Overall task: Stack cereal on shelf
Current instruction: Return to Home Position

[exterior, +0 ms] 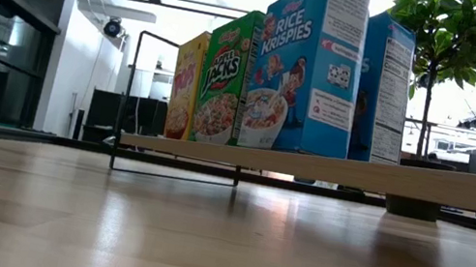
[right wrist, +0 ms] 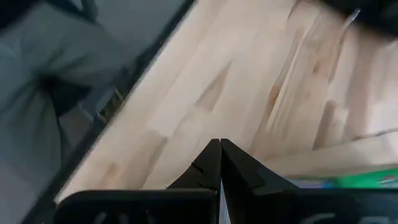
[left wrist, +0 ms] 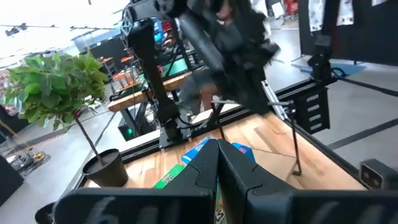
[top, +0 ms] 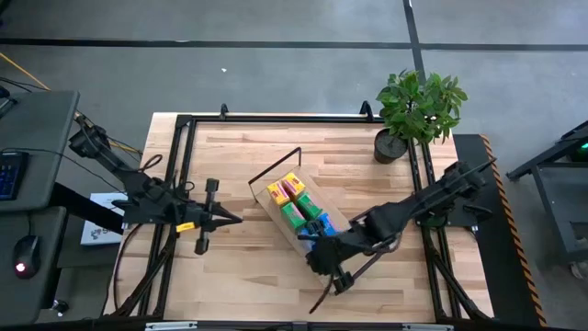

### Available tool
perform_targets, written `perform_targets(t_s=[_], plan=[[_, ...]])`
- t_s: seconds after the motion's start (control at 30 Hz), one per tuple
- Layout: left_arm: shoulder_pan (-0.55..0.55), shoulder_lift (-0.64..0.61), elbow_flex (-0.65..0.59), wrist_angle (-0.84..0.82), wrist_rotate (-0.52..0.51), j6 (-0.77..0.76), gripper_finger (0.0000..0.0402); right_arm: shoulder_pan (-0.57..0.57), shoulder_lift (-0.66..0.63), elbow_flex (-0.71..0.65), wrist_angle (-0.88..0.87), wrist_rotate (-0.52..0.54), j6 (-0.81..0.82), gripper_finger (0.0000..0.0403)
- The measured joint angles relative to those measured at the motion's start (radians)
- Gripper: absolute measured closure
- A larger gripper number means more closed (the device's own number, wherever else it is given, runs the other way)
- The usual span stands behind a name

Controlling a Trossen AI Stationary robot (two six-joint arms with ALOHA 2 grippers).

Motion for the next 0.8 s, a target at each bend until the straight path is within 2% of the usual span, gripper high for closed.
perform_targets(t_s=[0.1,0.17,0.33,0.4,0.6,0.8], plan=[[-0.015,-0.048,-0.034,-0.004,0.012,0.016,0.0401,0.001,-0.047,0.004,-0.004,0.062,0.035,0.0403],[-0.018,-0.087,-0.071,0.011,0.064,0.042,0.0401,-0.001,-0.067,0.001,-0.029,0.098,0.066,0.0403],[0.001,-0.206,-0.196,0.204,0.143,0.086,0.0401,-0.002,-0.091,0.0,-0.15,0.117,0.114,0.0403],[0.031,-0.261,-0.246,0.232,0.185,0.088,0.0401,-0.001,-0.095,0.0,-0.194,0.117,0.122,0.0403],[0.195,-0.367,-0.334,0.216,0.389,0.001,0.0401,-0.002,-0.095,0.0,-0.218,0.125,0.116,0.0403],[0.407,-0.38,-0.39,0.164,0.574,-0.09,0.0402,-0.002,-0.096,0.0,-0.222,0.151,0.114,0.0403]])
